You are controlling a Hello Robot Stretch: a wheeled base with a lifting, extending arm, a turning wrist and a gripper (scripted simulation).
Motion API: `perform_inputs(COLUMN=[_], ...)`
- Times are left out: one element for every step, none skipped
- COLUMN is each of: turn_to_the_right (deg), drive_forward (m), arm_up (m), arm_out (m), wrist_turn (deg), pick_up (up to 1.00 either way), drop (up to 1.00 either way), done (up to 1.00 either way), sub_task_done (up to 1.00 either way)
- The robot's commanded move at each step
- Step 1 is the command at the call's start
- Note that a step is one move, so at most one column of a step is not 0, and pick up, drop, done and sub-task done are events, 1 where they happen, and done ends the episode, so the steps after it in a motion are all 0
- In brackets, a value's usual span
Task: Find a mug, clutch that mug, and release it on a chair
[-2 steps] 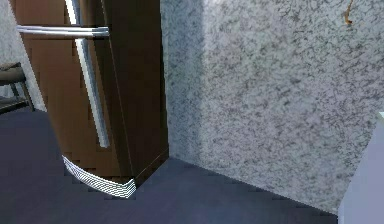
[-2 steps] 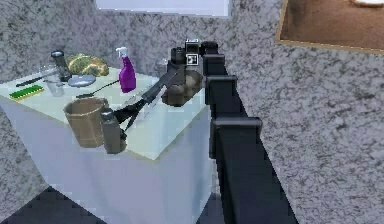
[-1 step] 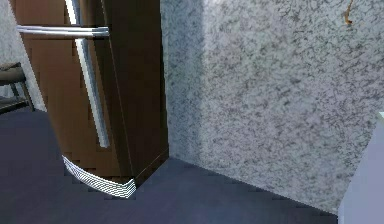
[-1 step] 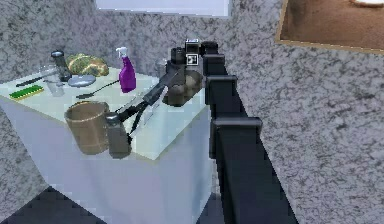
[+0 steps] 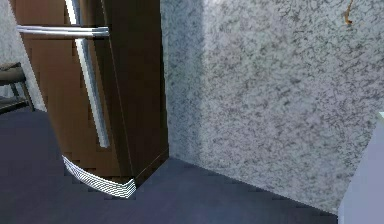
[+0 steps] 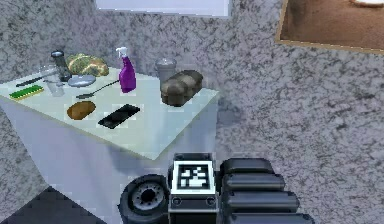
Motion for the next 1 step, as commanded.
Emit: perform_inputs(turn_to_the_right=[-45.0], drive_forward=[0.0], arm_up=[0.0], arm_out=[0.0], wrist_turn=[0.0], pick_up=[0.0], drop=[0.0], done=[0.0], sub_task_done=[0.0])
